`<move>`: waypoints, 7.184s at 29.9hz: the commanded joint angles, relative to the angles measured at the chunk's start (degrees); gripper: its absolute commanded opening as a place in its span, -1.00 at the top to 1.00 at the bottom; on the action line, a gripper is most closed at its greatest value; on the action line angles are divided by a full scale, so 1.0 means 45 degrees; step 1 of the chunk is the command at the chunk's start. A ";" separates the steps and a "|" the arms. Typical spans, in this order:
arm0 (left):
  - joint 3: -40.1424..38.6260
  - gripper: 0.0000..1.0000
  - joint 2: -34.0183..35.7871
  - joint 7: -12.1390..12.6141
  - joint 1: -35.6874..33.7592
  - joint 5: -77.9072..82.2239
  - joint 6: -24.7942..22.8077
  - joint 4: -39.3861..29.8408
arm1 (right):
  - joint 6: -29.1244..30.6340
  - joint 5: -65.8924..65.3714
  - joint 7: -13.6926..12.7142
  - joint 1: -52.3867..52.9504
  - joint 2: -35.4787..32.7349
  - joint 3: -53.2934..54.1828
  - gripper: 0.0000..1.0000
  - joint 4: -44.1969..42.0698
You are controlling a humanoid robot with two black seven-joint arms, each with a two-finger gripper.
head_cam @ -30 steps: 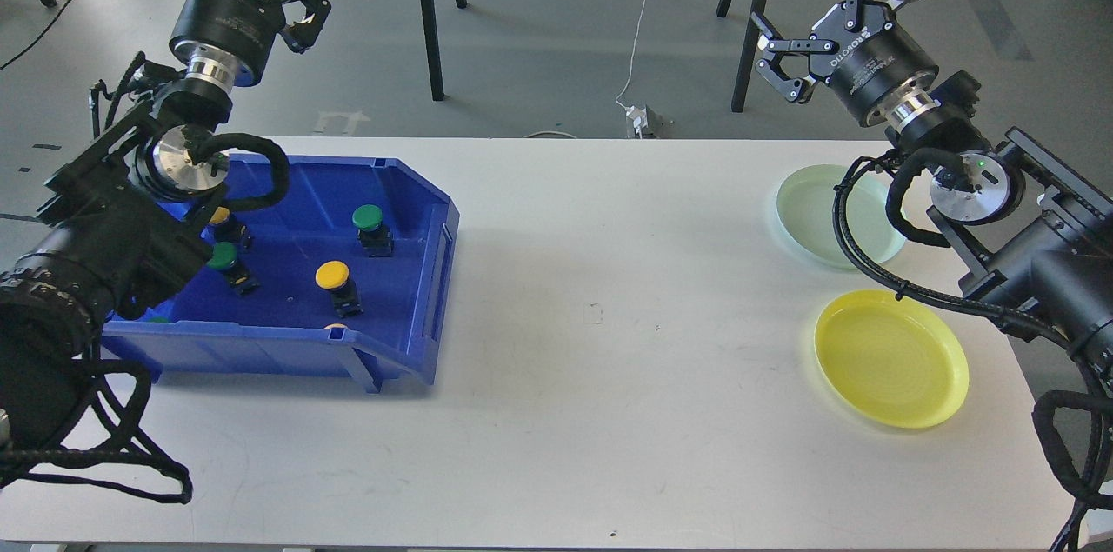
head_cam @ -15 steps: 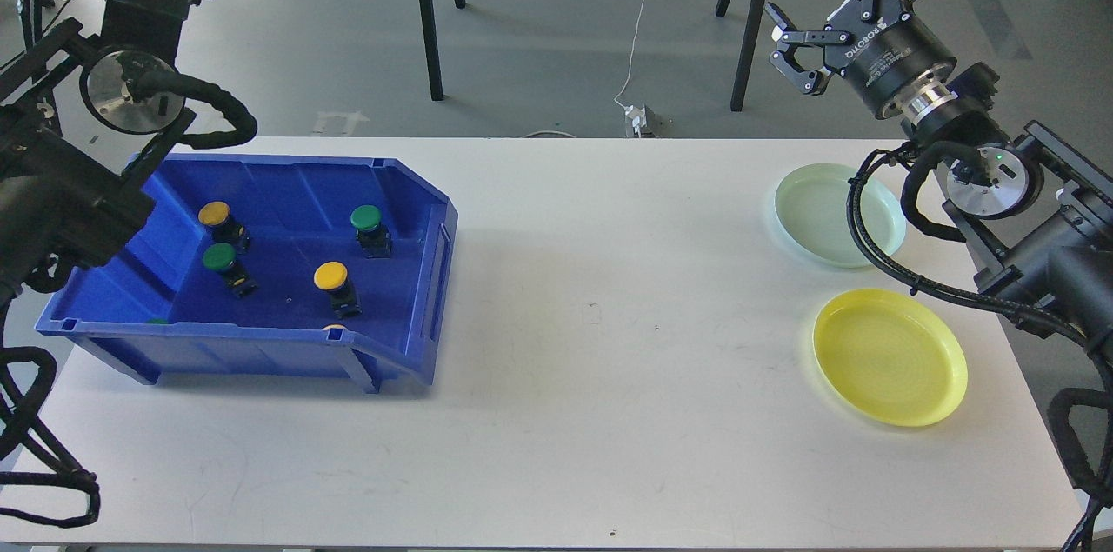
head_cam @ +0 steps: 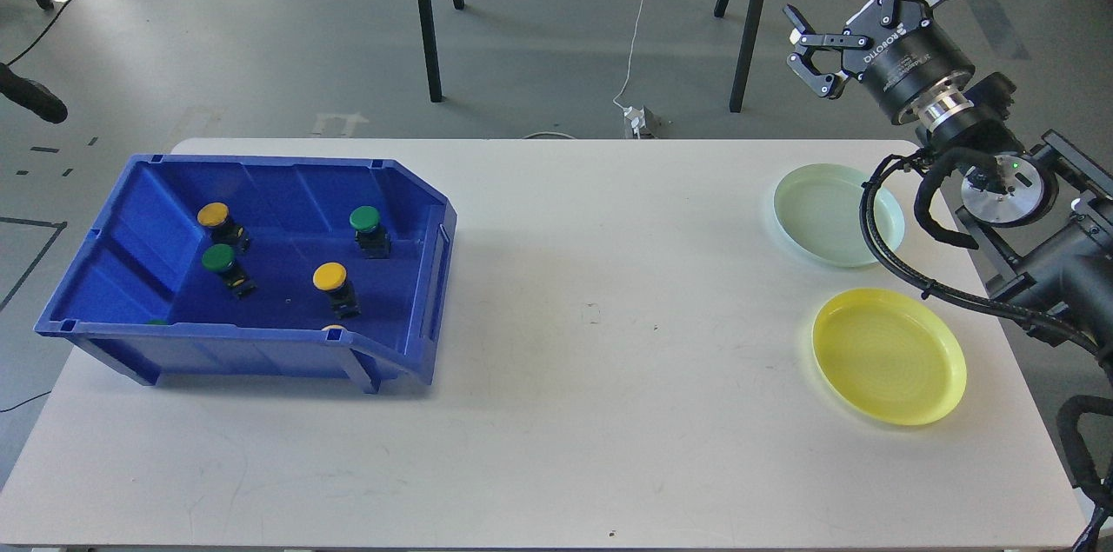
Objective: Pass button and place on color plate
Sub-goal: 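Raise the left arm and move the left gripper over the blue bin, then lower the left gripper into the bin and grasp a yellow-topped button, then lift the button and extend the left gripper toward the right gripper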
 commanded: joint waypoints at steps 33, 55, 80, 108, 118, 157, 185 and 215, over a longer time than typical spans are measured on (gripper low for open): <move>0.7821 -0.99 -0.1702 -0.0001 -0.0325 1.4374 0.0349 0.1752 | 0.0001 0.0018 -0.0001 -0.0902 -0.0329 0.0148 -0.99 0.0396; 0.8798 -1.00 -0.4224 -0.0001 -0.0034 1.4433 0.0001 0.5191 | 0.0001 0.0018 -0.0001 -0.1254 -0.0349 0.0226 -0.99 0.0865; 0.8798 -0.98 -0.4946 -0.0001 0.0865 1.4960 0.0001 0.6421 | 0.0001 0.0018 -0.0020 -0.1449 -0.0349 0.0519 -0.99 0.0943; 0.8798 -0.46 -0.5357 -0.0001 0.1373 1.5507 0.0001 0.7009 | 0.0001 0.0018 -0.0001 -0.1801 -0.0524 0.0539 -0.99 0.1138; 0.8798 -0.43 -0.5357 -0.0001 0.1510 1.5468 0.0001 0.7048 | 0.0001 0.0018 -0.0001 -0.1820 -0.0544 0.0539 -0.99 0.1138; 0.8759 0.82 -0.5260 -0.0001 0.1159 1.5468 0.0579 0.7477 | 0.0001 0.0018 -0.0001 -0.1937 -0.0661 0.0597 -0.99 0.1138; 0.2687 0.80 -0.1507 -0.0001 -0.1303 0.9424 0.0001 0.0837 | 0.0001 0.0292 -0.0235 -0.1411 -0.1519 0.0422 -0.99 0.0357; 0.1786 0.80 -0.9322 -0.0001 0.1666 0.6190 0.1360 0.5719 | 0.0001 -0.0685 -0.1033 -0.1411 -0.2557 -0.3248 -0.99 0.4049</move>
